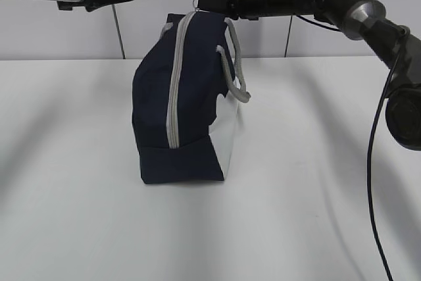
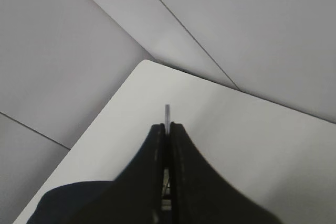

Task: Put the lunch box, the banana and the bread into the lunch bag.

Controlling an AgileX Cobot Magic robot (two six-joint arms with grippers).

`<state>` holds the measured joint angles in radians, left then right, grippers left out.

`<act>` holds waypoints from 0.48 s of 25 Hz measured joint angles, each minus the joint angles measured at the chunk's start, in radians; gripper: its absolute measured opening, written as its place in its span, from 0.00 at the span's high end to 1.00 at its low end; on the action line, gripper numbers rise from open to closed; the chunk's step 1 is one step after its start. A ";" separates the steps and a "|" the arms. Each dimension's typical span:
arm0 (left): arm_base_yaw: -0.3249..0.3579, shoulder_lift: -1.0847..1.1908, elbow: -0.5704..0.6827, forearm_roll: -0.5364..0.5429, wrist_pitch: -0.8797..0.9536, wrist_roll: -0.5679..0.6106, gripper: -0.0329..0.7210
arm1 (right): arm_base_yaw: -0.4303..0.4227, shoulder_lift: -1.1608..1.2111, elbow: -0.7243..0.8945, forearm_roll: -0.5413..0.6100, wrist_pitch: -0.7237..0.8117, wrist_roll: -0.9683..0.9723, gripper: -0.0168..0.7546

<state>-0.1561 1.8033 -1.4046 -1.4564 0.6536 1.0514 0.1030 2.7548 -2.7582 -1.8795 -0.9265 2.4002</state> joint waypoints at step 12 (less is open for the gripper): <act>-0.067 0.201 -0.201 0.188 -0.052 -0.283 0.58 | 0.000 0.000 0.000 0.000 -0.002 0.000 1.00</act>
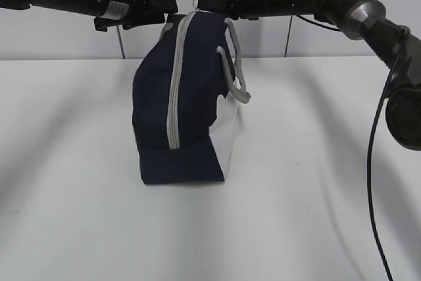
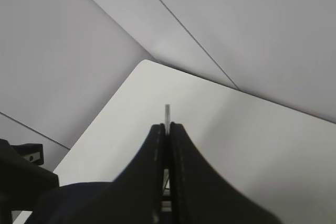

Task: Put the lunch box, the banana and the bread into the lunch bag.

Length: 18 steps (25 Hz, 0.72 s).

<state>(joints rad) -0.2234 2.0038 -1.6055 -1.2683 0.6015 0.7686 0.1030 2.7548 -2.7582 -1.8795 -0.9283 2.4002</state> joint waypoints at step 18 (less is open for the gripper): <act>-0.035 0.018 -0.022 0.049 -0.017 -0.025 0.64 | 0.000 0.000 0.000 0.000 0.000 0.000 1.00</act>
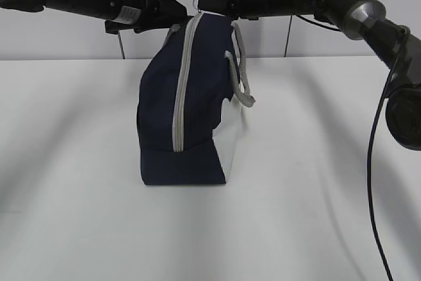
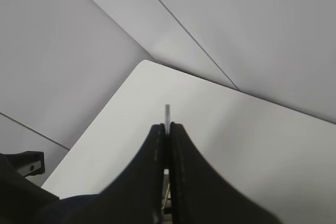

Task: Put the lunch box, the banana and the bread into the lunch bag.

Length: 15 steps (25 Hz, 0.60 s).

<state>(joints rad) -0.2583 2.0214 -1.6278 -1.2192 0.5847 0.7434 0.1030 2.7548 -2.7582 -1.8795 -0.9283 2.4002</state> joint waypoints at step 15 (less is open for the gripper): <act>-0.001 0.000 0.000 0.066 -0.006 -0.005 0.95 | 0.000 0.000 0.000 0.000 0.000 0.000 1.00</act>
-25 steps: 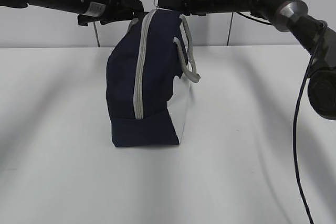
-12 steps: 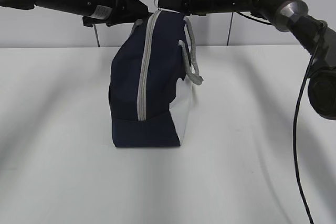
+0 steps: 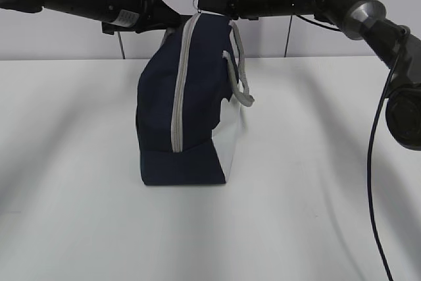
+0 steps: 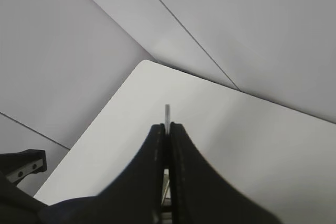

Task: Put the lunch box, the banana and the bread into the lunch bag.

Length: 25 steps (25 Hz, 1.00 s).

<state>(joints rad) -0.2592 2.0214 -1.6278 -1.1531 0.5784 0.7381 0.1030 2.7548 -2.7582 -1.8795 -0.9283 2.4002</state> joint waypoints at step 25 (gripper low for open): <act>0.032 -0.024 -0.088 0.081 0.215 0.042 0.95 | 0.000 0.000 0.000 0.013 -0.009 0.111 1.00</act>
<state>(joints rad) -0.2272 1.9972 -1.7160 -1.0718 0.7931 0.7804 0.1027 2.7548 -2.7582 -1.8666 -0.9376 2.5112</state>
